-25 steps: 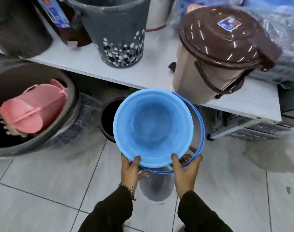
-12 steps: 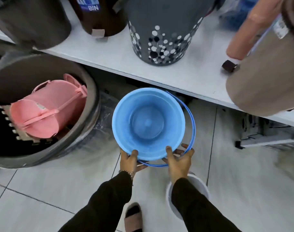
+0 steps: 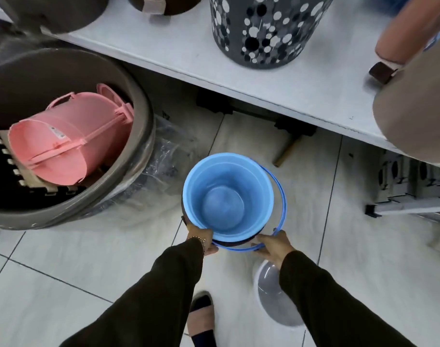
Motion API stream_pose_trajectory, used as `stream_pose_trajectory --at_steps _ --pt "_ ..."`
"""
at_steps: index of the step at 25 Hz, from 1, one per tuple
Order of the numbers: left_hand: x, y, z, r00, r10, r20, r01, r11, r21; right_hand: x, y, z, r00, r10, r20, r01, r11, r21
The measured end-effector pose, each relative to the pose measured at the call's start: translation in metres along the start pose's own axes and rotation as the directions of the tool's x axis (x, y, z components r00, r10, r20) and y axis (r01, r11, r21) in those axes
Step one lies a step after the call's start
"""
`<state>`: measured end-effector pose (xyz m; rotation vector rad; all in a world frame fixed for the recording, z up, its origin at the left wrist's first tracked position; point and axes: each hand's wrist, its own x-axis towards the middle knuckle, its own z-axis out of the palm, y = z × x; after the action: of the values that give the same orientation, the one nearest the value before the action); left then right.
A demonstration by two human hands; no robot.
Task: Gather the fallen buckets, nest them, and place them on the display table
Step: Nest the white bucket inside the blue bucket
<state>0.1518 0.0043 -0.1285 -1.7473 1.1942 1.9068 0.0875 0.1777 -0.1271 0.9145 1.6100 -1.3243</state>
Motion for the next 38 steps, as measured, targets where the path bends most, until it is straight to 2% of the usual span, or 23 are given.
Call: stream_pose_trajectory --at_steps 2,4,7,9,10,11,14,16,18,20,23,25,26,28,31,34,36,38 --pt "-0.005 -0.009 0.001 0.982 0.052 -0.182 -0.017 0.983 0.185 -0.006 0.006 -0.023 1.000 0.021 -0.007 -0.022 0.989 -0.147" --pt "-0.014 -0.026 0.001 0.964 0.054 -0.259 0.023 0.958 0.287 -0.012 0.019 -0.053 0.997 -0.021 -0.078 -0.004 0.955 -0.297" --pt "-0.019 -0.066 0.002 0.982 -0.051 -0.182 0.132 0.874 0.467 -0.015 0.051 -0.104 0.977 -0.082 -0.196 -0.022 0.880 -0.475" --pt "-0.018 -0.106 0.008 0.992 -0.090 -0.084 0.123 0.772 0.624 -0.008 0.082 -0.136 0.964 -0.069 -0.257 -0.075 0.856 -0.511" --pt "-0.016 -0.129 0.015 0.993 -0.110 -0.050 0.116 0.753 0.648 -0.001 0.098 -0.151 0.960 -0.059 -0.273 -0.095 0.850 -0.518" --pt "-0.013 -0.155 0.023 0.988 -0.152 -0.017 0.129 0.768 0.627 0.007 0.116 -0.164 0.960 -0.050 -0.276 -0.105 0.849 -0.518" --pt "0.000 -0.234 0.057 0.957 -0.256 0.134 0.187 0.903 0.386 0.034 0.171 -0.190 0.974 -0.068 -0.217 -0.050 0.867 -0.496" --pt "0.010 -0.275 0.077 0.980 -0.114 0.163 0.063 0.955 0.288 0.049 0.201 -0.200 0.976 -0.130 -0.173 0.023 0.855 -0.518" --pt "0.011 -0.300 0.093 0.994 0.072 0.081 -0.092 0.952 0.291 0.057 0.226 -0.210 0.969 -0.203 -0.141 0.101 0.846 -0.524" --pt "0.003 -0.308 0.105 0.988 0.151 -0.014 -0.139 0.944 0.300 0.052 0.235 -0.219 0.960 -0.241 -0.140 0.155 0.881 -0.447" --pt "-0.037 -0.293 0.117 0.981 0.193 0.015 -0.190 0.946 0.263 0.021 0.223 -0.238 0.952 -0.275 -0.135 0.227 0.930 -0.291" --pt "-0.065 -0.274 0.125 0.969 0.231 0.091 -0.244 0.953 0.178 -0.005 0.200 -0.244 0.962 -0.213 -0.168 0.197 0.974 -0.109" --pt "-0.081 -0.259 0.129 0.955 0.267 0.129 -0.283 0.951 0.127 -0.021 0.182 -0.245 0.963 -0.205 -0.173 0.208 0.978 -0.001" --pt "-0.112 -0.225 0.133 0.918 0.353 0.181 -0.365 0.930 0.036 -0.050 0.145 -0.241 0.940 -0.291 -0.176 0.314 0.942 0.116" --pt "-0.146 -0.163 0.120 0.868 0.467 0.172 -0.456 0.884 -0.098 -0.090 0.081 -0.215 0.864 -0.481 -0.147 0.496 0.863 0.095" --pt "-0.156 -0.107 0.087 0.845 0.530 0.073 -0.515 0.843 -0.156 -0.113 0.028 -0.167 0.811 -0.579 -0.082 0.584 0.808 0.072" --pt "-0.148 -0.077 0.056 0.842 0.539 -0.024 -0.538 0.835 -0.117 -0.116 0.003 -0.126 0.805 -0.593 -0.038 0.594 0.803 0.057" --pt "-0.129 -0.055 0.026 0.826 0.556 -0.098 -0.554 0.831 0.051 -0.104 -0.010 -0.083 0.794 -0.608 -0.016 0.608 0.794 0.019"
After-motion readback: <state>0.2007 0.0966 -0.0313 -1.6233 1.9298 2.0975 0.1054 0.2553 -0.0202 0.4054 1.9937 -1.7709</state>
